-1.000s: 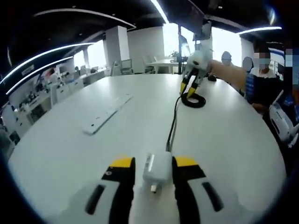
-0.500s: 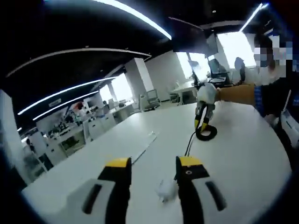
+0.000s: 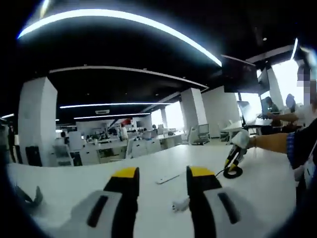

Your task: Plug the desk Type‑C cable into the charger adapter.

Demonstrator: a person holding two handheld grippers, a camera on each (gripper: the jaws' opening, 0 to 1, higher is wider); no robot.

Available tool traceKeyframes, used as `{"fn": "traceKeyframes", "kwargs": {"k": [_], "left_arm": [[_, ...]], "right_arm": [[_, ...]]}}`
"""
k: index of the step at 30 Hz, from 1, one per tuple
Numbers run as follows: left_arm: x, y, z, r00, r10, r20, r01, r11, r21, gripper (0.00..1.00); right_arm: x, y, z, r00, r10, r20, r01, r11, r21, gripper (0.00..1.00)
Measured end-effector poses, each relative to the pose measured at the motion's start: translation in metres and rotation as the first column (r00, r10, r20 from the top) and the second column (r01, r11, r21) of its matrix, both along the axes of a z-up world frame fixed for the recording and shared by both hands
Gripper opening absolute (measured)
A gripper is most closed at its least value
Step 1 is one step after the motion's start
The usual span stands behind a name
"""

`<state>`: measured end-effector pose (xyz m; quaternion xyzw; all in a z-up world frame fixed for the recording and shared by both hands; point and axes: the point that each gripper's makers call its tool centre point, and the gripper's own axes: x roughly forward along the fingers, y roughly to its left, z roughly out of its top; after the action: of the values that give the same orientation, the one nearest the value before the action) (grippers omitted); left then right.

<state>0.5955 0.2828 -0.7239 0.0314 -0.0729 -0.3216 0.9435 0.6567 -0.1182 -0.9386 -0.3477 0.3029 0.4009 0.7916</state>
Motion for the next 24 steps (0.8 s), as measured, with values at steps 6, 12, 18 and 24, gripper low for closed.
{"fn": "traceKeyframes", "kwargs": {"k": [6, 12, 18, 24], "left_arm": [[-0.02, 0.025, -0.008, 0.993, 0.113, 0.026, -0.114, 0.994, 0.004, 0.39], [-0.034, 0.025, -0.02, 0.991, 0.137, 0.008, -0.137, 0.991, -0.005, 0.4], [-0.04, 0.026, -0.024, 0.987, 0.162, 0.014, -0.163, 0.987, 0.013, 0.4], [-0.046, 0.025, -0.026, 0.988, 0.152, 0.023, -0.152, 0.988, 0.008, 0.43]], "right_arm": [[-0.004, 0.001, 0.016, 0.999, -0.026, 0.034, 0.024, 0.998, 0.063, 0.2], [-0.011, 0.004, 0.066, 0.981, -0.087, 0.171, 0.051, 0.979, 0.199, 0.2], [-0.024, -0.005, 0.113, 0.926, -0.227, 0.302, 0.095, 0.914, 0.395, 0.21], [-0.062, -0.007, 0.151, 0.889, -0.335, 0.313, 0.059, 0.759, 0.648, 0.21]]}}
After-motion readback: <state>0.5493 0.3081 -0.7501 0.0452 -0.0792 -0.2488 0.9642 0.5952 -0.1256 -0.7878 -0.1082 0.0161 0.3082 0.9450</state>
